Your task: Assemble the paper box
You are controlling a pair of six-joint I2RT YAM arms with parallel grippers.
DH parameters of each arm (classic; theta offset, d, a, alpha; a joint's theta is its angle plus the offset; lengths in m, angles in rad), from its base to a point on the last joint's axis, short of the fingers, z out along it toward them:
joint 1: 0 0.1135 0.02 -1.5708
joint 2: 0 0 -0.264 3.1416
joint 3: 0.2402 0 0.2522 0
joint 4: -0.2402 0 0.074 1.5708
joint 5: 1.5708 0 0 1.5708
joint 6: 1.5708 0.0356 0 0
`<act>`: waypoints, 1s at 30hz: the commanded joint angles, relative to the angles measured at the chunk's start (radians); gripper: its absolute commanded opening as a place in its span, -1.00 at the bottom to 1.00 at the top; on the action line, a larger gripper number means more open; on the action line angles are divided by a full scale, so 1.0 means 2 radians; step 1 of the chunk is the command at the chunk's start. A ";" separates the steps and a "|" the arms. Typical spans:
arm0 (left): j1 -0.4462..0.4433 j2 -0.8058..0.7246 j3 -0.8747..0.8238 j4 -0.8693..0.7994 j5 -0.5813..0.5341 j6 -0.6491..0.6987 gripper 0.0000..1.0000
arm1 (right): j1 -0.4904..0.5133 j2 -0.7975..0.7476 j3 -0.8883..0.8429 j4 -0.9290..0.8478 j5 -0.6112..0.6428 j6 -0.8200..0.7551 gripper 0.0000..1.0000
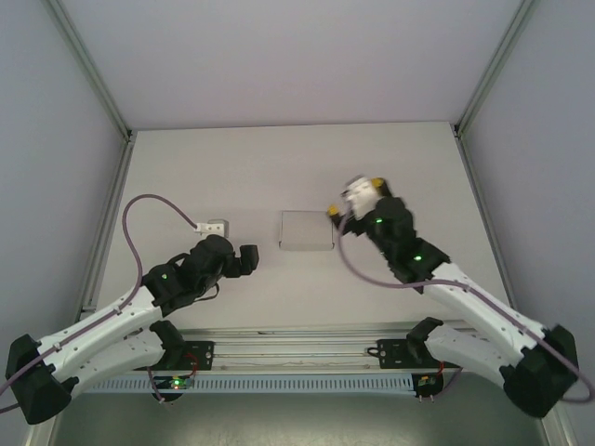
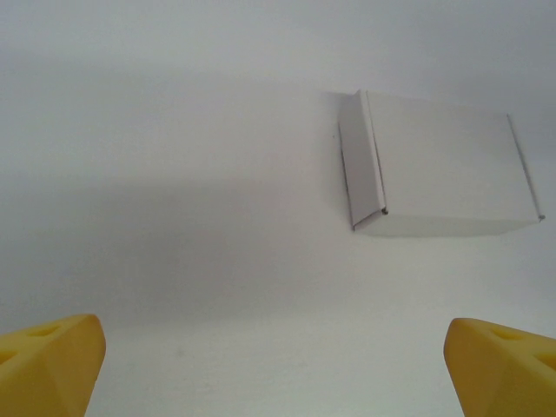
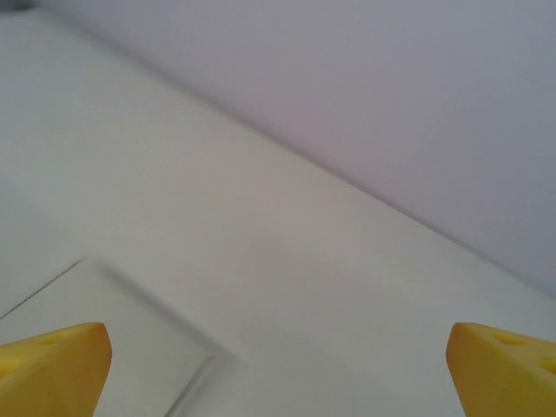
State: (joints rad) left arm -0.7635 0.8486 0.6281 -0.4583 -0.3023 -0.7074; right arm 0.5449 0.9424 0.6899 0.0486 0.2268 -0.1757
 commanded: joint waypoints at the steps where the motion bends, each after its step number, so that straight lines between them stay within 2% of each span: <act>1: 0.008 0.016 0.037 -0.019 -0.078 0.011 1.00 | -0.049 -0.018 -0.039 -0.008 -0.022 0.113 0.96; 3: 0.019 0.033 0.054 -0.021 -0.136 0.036 1.00 | -0.069 -0.025 -0.061 0.004 0.027 0.106 0.96; 5: 0.047 0.050 0.056 0.007 -0.188 0.075 1.00 | -0.098 -0.033 -0.099 0.052 0.058 0.110 0.97; 7: 0.092 0.074 0.041 0.058 -0.254 0.108 1.00 | -0.150 -0.037 -0.142 0.102 0.030 0.128 0.97; 8: 0.123 0.085 0.034 0.079 -0.259 0.119 1.00 | -0.182 -0.036 -0.163 0.131 -0.002 0.141 0.97; 11: 0.205 0.099 -0.029 0.222 -0.206 0.205 1.00 | -0.240 -0.020 -0.233 0.259 -0.057 0.151 0.97; 13: 0.248 0.113 -0.076 0.336 -0.165 0.254 1.00 | -0.246 0.004 -0.271 0.370 -0.065 0.134 0.97; 14: 0.268 0.121 -0.088 0.368 -0.151 0.264 1.00 | -0.246 0.022 -0.277 0.407 -0.073 0.124 0.96; 17: 0.312 0.156 -0.107 0.435 -0.109 0.278 1.00 | -0.246 0.081 -0.260 0.434 -0.111 0.092 0.96; 19: 0.326 0.189 -0.118 0.479 -0.084 0.289 1.00 | -0.245 0.122 -0.259 0.474 -0.127 0.069 0.97; 21: 0.328 0.233 -0.131 0.551 -0.059 0.323 1.00 | -0.244 0.167 -0.273 0.556 -0.107 0.060 0.97; 22: 0.326 0.243 -0.124 0.555 -0.046 0.334 1.00 | -0.251 0.188 -0.275 0.578 -0.107 0.070 0.96; 23: 0.327 0.250 -0.122 0.565 -0.028 0.337 1.00 | -0.260 0.204 -0.274 0.586 -0.126 0.072 0.97; 26: 0.332 0.306 -0.148 0.687 0.011 0.353 1.00 | -0.269 0.292 -0.260 0.642 -0.198 0.058 0.96; 27: 0.339 0.338 -0.156 0.734 0.026 0.350 1.00 | -0.271 0.319 -0.247 0.669 -0.207 0.075 0.96; 28: 0.346 0.374 -0.162 0.792 0.031 0.351 1.00 | -0.289 0.297 -0.229 0.600 -0.201 0.091 0.97; 29: 0.350 0.378 -0.161 0.798 0.032 0.348 0.99 | -0.306 0.277 -0.200 0.501 -0.199 0.103 0.97; 30: 0.356 0.352 -0.147 0.722 0.050 0.336 1.00 | -0.294 0.286 -0.181 0.491 -0.166 0.098 0.97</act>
State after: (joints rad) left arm -0.0864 1.5661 0.3363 0.8471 -0.2836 -0.0544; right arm -0.0273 1.5360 0.2279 1.0885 -0.0990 -0.0135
